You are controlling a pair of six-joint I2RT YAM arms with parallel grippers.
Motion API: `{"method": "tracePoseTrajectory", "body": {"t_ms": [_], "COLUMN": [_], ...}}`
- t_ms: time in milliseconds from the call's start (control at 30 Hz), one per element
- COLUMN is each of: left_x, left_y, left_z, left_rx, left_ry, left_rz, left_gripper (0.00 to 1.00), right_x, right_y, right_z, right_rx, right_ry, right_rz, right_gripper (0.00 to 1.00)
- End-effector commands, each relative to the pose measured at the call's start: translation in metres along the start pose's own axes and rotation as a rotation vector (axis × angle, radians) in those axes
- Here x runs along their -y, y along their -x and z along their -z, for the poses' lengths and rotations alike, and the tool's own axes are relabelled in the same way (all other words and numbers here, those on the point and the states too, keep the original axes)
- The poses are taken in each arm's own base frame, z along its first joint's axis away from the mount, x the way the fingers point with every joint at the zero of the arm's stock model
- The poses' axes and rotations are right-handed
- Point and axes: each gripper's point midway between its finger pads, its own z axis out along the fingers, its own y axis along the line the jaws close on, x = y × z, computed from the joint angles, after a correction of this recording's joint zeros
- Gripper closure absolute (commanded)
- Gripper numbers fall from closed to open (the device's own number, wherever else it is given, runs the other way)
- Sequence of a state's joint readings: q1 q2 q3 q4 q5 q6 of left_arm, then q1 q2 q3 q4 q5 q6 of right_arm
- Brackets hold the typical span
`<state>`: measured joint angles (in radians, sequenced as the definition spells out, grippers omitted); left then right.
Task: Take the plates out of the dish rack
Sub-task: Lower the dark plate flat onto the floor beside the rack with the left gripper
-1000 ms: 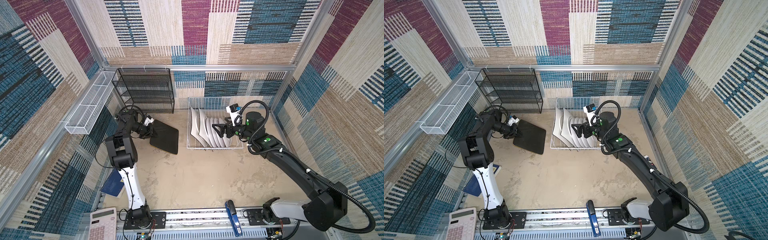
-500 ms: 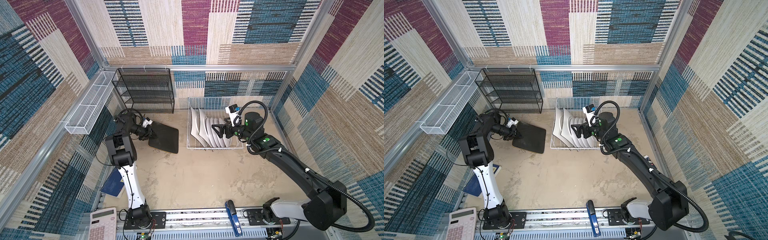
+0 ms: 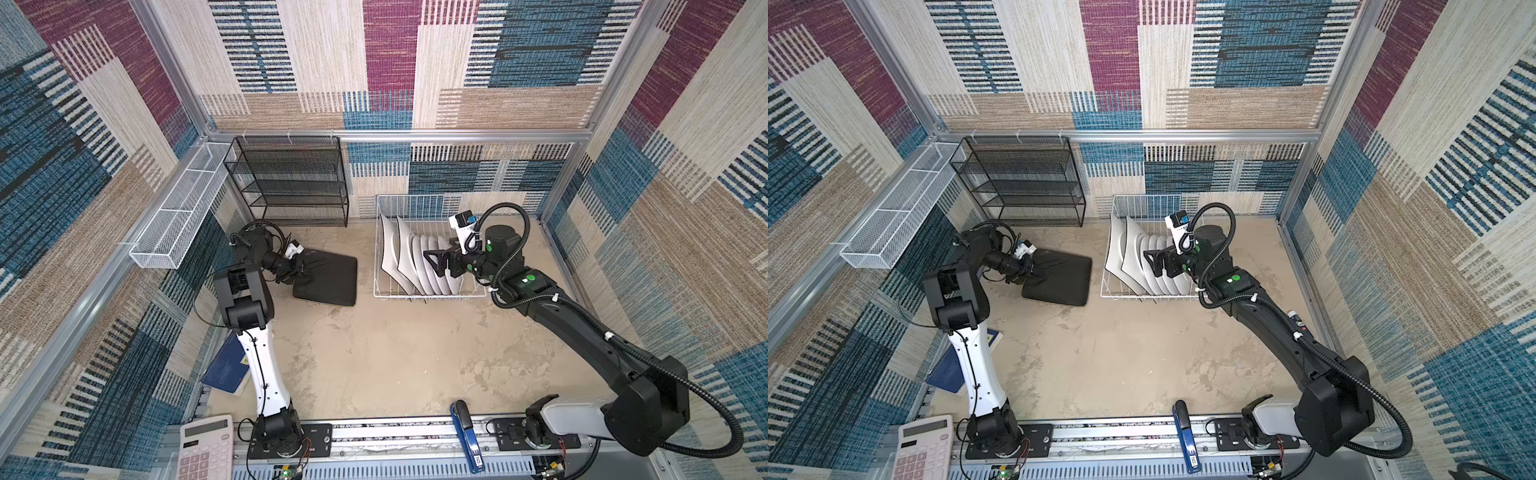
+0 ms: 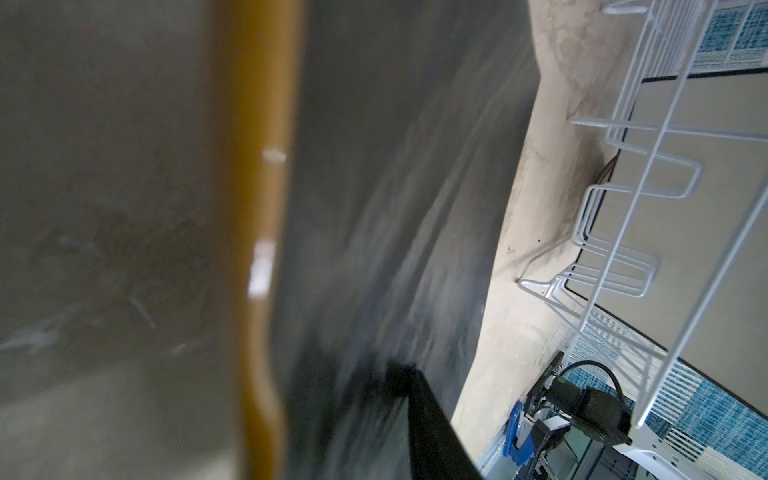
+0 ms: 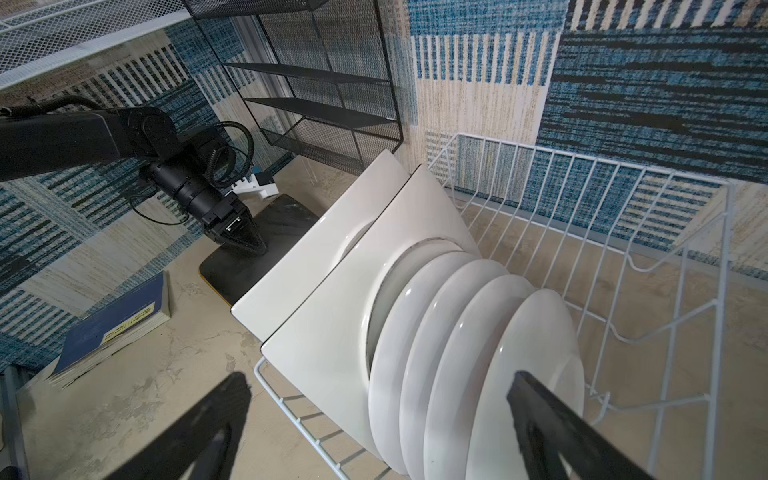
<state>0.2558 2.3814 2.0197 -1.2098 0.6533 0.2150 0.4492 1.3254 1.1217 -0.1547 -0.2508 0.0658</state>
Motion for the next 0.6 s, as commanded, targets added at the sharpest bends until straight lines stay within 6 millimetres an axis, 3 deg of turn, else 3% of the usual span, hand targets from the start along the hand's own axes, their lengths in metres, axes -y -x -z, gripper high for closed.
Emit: {"method": "tracePoseTrajectory", "body": {"t_ms": [0,567], "left_x": [-0.03,-0.037], "left_y": [-0.005,-0.012], "left_z": [-0.001,-0.016], "left_rx": [-0.036,-0.015], "left_ry": [0.152,0.139], "left_rz": [0.024,0.137], "left_gripper": [0.65,0.59], "right_x": [0.003,-0.001], "right_y": [0.008,0.024], "right_z": [0.0,0.003], "right_rx": [0.022,0.065], "right_ry": [-0.019,-0.01], "right_rz": [0.023,0.037], "right_gripper": [0.01,0.01]}}
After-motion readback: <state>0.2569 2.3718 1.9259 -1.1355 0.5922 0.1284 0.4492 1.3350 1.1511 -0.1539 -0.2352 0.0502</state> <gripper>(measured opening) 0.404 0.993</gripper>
